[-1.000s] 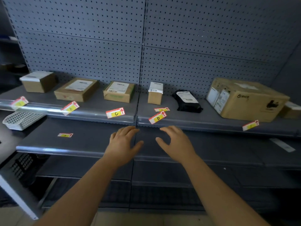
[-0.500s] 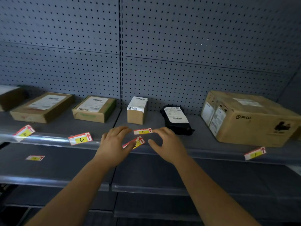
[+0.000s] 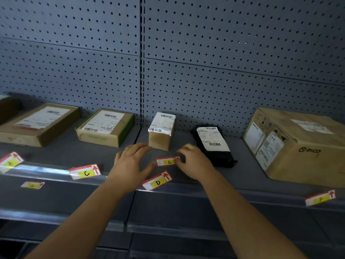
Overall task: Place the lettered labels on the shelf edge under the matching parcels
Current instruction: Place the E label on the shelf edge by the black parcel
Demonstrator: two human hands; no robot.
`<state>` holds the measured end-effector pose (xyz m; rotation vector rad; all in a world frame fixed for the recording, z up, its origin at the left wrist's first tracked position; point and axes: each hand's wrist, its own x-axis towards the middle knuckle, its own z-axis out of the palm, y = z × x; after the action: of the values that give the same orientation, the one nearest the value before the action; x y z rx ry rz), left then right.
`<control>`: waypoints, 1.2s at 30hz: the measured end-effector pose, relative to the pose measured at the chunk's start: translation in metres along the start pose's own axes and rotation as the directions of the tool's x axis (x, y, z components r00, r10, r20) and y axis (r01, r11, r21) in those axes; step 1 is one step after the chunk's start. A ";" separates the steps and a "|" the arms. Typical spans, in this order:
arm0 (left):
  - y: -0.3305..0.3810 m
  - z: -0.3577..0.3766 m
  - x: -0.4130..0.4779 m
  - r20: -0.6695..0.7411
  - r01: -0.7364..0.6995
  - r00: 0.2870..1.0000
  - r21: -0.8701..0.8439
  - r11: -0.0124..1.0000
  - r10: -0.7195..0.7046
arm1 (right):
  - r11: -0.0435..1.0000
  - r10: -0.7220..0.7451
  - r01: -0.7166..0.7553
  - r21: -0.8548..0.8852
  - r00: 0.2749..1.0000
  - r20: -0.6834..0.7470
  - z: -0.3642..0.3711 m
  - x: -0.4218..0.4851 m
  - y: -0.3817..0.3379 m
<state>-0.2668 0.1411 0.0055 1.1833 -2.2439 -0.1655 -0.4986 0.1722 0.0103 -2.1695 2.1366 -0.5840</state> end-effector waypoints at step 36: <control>-0.006 0.004 -0.017 0.045 0.025 0.999 0.011 1.000 -0.026 | 0.993 0.032 -0.038 0.109 0.998 0.052 -0.001 0.004 -0.011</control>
<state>-0.2575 0.1503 -0.0069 1.2256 -2.2720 -0.1919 -0.4879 0.1689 0.0152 -2.0633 2.0613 -0.6230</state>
